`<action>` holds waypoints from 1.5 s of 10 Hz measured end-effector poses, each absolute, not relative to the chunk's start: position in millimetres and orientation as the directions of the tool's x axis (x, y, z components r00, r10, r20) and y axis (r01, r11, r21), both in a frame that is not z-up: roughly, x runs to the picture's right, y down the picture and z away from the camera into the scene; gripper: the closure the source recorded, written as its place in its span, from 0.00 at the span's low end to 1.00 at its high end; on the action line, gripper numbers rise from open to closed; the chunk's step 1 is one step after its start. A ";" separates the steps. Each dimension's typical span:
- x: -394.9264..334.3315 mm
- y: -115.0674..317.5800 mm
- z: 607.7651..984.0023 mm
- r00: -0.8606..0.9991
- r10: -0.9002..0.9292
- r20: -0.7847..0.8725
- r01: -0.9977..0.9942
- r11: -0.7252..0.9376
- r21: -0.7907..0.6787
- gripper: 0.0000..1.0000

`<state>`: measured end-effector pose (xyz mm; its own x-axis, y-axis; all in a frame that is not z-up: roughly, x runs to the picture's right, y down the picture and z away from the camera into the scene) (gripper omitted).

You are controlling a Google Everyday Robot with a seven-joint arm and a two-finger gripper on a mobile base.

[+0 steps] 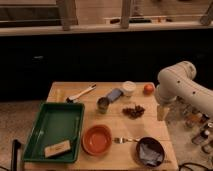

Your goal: Place grapes in red bowl

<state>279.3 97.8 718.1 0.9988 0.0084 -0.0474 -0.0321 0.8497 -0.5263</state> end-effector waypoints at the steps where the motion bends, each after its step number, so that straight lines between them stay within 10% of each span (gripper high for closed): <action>1: 279.6 97.6 726.3 0.999 0.003 -0.040 -0.024 0.849 -0.528 0.20; 15: 286.4 100.8 795.3 0.999 -0.014 0.032 0.029 0.845 -0.534 0.20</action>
